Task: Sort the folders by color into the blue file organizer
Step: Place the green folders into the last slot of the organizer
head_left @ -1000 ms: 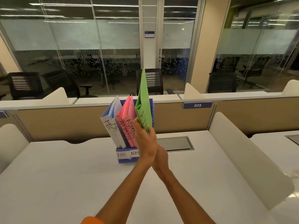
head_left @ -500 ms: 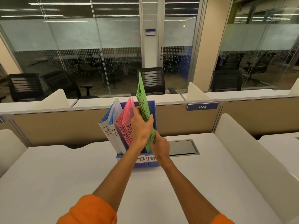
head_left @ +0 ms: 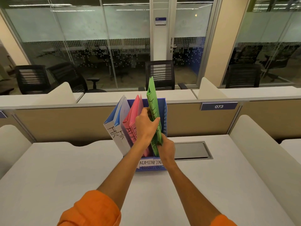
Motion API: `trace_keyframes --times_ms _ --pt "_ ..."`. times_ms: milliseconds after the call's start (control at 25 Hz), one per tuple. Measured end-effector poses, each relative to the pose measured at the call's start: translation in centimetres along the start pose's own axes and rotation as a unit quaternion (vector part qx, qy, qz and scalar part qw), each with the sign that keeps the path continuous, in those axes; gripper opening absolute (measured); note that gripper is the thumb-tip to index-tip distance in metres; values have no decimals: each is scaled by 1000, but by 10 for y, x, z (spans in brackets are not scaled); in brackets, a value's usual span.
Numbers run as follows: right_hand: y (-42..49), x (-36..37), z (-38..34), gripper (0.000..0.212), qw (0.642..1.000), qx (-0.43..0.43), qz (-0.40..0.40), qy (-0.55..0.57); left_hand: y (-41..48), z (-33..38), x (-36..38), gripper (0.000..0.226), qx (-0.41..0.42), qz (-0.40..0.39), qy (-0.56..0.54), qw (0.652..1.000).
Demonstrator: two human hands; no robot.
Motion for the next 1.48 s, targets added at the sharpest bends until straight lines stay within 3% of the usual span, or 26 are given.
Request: trace_keyframes --times_ms 160,400,520,680,880,1120,1320,1480 --pt "8 1 2 27 999 11 9 30 9 12 2 44 15 16 0 1000" --pt "7 7 9 34 998 -8 42 52 20 38 -5 73 105 23 5 994" --pt "6 -1 5 32 997 -17 57 46 22 39 -7 65 125 7 9 992" --pt "12 -15 2 25 1000 -1 -10 29 21 40 -11 59 139 7 22 990" --pt "28 -35 5 38 996 -28 -85 -14 18 47 -11 55 127 -27 1 992" --pt "34 -46 -3 48 996 -39 -77 18 16 57 -10 43 131 -41 -2 991" --pt "24 -28 11 52 992 -31 -117 -22 15 43 -15 35 69 -74 54 993" --pt "5 -14 19 41 989 -39 -131 -61 11 20 -8 25 16 -109 128 986"
Point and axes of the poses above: each hand's wrist, its own y-axis towards the middle knuckle, its own x-axis out of the palm, z = x × y, the point moved 3 cm from there along y, towards the middle knuckle, and after that the axes turned 8 degrees about -y, right-handed, at the moved point
